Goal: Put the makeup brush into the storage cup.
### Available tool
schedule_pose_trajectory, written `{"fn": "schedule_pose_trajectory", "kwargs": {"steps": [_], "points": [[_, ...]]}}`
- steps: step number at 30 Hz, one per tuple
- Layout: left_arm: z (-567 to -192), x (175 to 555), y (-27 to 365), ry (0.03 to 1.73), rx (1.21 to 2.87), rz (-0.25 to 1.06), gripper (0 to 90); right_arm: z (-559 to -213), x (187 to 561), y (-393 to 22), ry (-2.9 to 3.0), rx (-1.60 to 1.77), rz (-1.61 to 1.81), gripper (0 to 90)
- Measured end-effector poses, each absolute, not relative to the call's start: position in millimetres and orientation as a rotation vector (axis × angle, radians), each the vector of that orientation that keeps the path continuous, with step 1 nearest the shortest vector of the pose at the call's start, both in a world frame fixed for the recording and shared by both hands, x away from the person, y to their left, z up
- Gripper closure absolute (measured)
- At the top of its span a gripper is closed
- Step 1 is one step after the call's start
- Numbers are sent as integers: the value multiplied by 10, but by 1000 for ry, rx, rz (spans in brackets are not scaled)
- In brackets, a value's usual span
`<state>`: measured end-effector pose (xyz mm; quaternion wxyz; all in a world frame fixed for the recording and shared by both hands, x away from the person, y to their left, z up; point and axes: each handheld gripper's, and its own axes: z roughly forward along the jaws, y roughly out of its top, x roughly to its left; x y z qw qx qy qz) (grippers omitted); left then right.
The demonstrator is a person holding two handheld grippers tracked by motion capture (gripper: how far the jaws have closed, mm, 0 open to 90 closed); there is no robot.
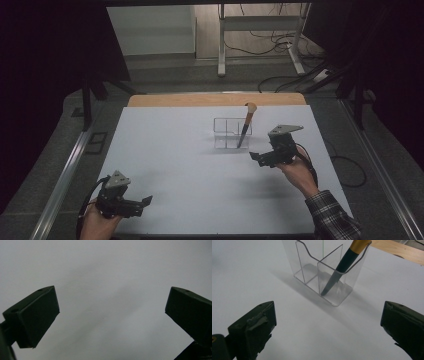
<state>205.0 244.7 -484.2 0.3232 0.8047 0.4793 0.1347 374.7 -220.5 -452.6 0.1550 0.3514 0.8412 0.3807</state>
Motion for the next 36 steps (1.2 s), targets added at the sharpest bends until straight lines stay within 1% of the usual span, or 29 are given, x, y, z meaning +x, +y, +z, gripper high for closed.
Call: {"fn": "schedule_pose_trajectory", "kwargs": {"steps": [36], "points": [[-4846,2051,2446,1259,2115,359,0,-4562,3469,-2404,2431,994,1015,0]]}}
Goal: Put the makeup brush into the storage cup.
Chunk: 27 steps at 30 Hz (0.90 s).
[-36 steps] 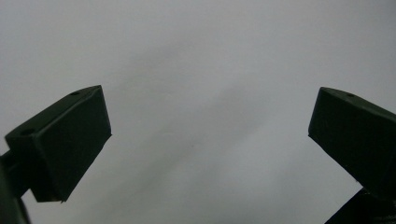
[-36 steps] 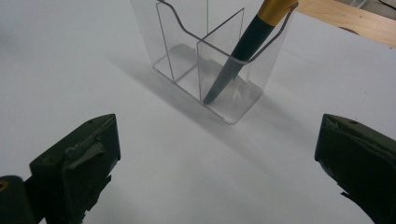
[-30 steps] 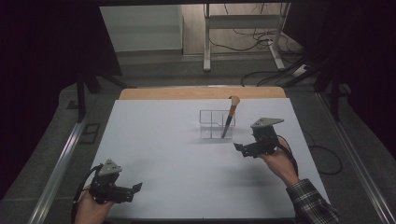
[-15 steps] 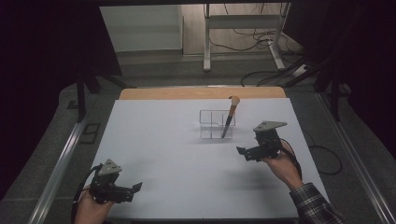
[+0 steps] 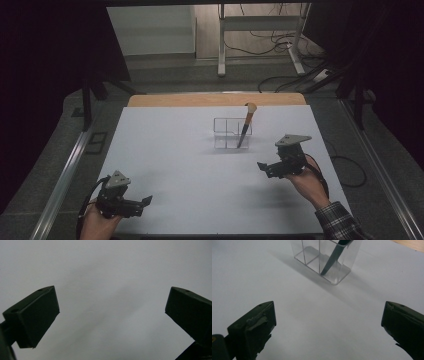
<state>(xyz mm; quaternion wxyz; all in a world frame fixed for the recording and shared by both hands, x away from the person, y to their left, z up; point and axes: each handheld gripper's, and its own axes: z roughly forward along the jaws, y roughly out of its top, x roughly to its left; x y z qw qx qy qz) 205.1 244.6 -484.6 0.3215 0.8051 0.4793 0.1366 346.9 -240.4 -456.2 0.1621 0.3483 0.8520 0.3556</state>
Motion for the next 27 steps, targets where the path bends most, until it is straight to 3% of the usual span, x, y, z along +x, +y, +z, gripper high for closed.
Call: {"fn": "schedule_pose_trajectory", "kwargs": {"steps": [27], "points": [[-4848,2053,2441,1258,2119,359,0,-4577,3195,-2654,2441,1014,974,0]]}}
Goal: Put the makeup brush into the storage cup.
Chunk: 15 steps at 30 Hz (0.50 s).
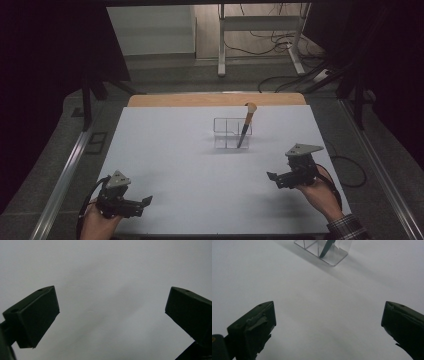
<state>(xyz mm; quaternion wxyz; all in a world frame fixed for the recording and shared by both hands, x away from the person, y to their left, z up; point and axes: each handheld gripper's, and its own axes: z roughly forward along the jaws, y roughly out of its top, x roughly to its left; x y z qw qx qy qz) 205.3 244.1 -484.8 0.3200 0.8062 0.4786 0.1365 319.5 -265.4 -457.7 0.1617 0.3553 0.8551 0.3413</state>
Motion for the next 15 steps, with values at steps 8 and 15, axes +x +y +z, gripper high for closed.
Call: {"fn": "schedule_pose_trajectory", "kwargs": {"steps": [8,15], "points": [[-4848,2053,2440,1256,2122,358,0,-4589,3110,-2731,2443,1017,964,0],[-4848,2054,2437,1252,2126,356,0,-4591,3041,-2801,2442,1027,953,0]]}}
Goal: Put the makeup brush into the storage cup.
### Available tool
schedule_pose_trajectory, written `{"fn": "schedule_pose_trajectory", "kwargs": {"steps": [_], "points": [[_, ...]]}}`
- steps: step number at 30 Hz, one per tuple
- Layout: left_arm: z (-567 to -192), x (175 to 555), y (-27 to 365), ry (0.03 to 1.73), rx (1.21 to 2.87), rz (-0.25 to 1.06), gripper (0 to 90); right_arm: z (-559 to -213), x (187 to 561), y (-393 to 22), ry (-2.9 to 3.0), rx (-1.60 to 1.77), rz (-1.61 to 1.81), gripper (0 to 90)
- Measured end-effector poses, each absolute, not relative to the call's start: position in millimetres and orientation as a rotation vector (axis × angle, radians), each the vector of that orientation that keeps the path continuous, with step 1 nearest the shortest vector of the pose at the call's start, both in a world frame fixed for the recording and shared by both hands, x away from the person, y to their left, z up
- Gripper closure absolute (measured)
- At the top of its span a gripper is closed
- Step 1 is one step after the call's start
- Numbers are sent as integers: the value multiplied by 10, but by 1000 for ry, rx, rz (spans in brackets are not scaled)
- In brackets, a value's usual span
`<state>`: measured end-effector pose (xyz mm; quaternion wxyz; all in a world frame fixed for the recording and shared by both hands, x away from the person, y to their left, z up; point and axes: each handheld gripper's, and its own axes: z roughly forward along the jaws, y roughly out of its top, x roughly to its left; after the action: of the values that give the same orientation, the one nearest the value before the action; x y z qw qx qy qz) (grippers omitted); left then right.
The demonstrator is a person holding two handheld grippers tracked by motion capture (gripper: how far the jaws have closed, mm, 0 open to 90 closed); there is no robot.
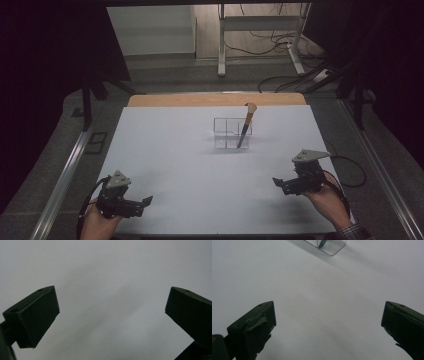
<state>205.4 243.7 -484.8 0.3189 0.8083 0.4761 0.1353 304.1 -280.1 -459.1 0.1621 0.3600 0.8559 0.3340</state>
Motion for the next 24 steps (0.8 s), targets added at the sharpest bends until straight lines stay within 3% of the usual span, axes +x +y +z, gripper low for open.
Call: {"fn": "schedule_pose_trajectory", "kwargs": {"steps": [24], "points": [[-4850,2056,2436,1251,2125,355,0,-4627,2811,-3048,2449,1061,909,0]]}}
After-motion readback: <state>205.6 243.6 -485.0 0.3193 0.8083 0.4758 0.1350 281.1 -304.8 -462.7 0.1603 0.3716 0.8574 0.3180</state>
